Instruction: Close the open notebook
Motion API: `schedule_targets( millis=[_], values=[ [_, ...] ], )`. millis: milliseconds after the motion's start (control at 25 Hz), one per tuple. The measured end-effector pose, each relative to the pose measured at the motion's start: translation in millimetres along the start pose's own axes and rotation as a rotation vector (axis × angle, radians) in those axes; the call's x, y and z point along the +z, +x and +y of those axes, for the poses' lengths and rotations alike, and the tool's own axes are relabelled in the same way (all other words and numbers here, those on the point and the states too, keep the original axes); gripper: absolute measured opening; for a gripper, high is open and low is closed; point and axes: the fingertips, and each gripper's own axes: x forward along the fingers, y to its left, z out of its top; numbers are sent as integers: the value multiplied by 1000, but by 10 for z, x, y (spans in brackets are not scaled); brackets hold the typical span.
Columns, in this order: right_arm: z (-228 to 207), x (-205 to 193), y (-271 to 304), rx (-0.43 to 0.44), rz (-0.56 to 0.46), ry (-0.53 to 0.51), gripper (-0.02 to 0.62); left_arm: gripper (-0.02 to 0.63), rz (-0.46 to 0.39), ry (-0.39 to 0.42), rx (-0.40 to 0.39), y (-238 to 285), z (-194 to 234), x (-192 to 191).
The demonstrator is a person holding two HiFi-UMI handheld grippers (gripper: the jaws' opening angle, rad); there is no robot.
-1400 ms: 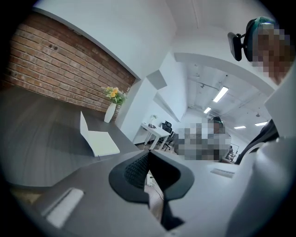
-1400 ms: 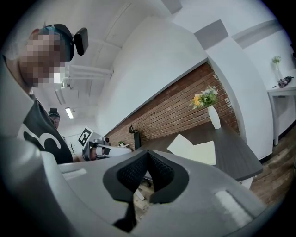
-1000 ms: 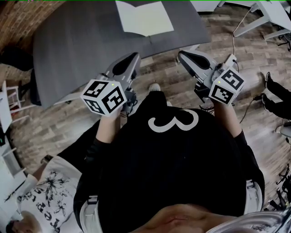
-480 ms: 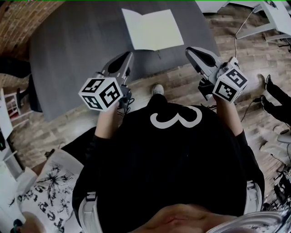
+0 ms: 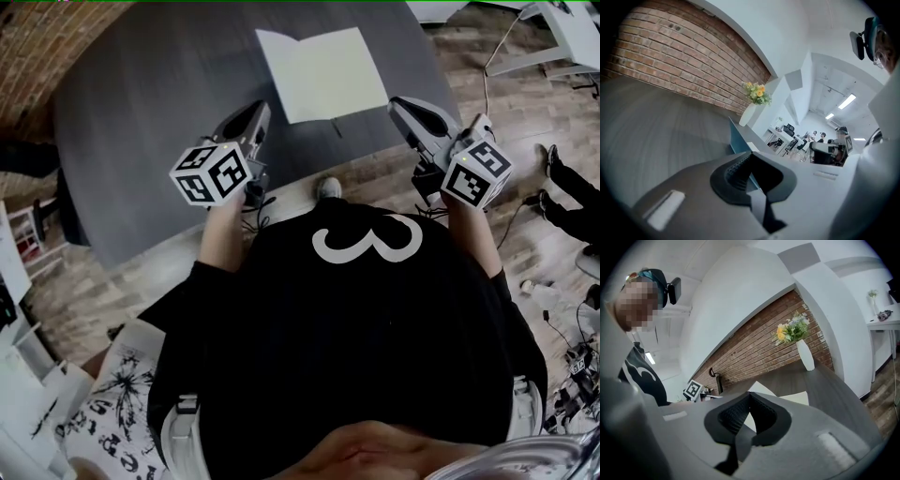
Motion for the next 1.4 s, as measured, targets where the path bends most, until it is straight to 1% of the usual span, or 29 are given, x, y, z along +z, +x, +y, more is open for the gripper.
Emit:
schedule_targets(
  millis=[160,280,480,680,1000,1400],
  values=[
    [-49,-8,29,-2,0,4,2,11,18,-12,-8,175,149,-99],
    [-103,-4,17,1,7,17,2,11,30,-44,-14,302,227,-169],
    [-227,59,8,20,30,25,2,11,19,-74,-6,441,273,-135],
    [-406,156,13,37,46,39,2,11,13,-97,7,543,227,-114],
    [-566,232,-6,69,59,49,2,11,-8,-79,-9,696,-1,-5],
    [-804,243,-157,59,53,73,2,11,14,-70,-27,981,-214,-10]
  ],
)
